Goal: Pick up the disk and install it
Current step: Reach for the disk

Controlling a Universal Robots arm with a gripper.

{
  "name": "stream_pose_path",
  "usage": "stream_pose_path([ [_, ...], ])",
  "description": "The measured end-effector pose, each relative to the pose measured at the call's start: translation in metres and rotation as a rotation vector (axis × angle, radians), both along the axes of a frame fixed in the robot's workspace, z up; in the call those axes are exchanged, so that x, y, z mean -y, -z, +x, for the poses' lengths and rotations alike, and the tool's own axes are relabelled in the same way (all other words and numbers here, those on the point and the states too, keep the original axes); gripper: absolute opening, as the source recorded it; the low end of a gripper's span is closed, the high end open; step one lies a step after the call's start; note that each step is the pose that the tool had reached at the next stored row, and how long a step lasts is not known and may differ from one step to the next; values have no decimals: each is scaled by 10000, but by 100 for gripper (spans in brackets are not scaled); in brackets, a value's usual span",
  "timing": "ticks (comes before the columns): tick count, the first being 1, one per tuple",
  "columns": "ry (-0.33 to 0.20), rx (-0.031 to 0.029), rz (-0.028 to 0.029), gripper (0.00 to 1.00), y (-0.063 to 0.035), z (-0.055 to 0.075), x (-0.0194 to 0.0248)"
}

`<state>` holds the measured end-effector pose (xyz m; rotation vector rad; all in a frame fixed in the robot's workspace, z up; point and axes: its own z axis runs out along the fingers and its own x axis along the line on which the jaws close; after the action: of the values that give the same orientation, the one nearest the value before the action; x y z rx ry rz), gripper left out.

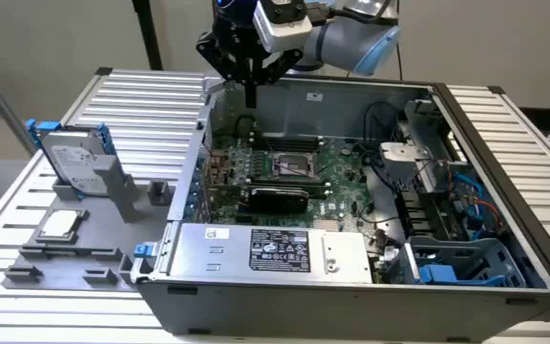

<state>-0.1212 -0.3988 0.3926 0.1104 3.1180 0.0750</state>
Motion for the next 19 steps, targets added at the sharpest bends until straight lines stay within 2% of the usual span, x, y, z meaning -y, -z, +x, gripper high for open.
stream_pose_path([
  [14,1,0,0,0,0,-3,0],
  [16,1,-1,-1,0,0,-28,0],
  [19,1,0,0,0,0,-151,-2],
])
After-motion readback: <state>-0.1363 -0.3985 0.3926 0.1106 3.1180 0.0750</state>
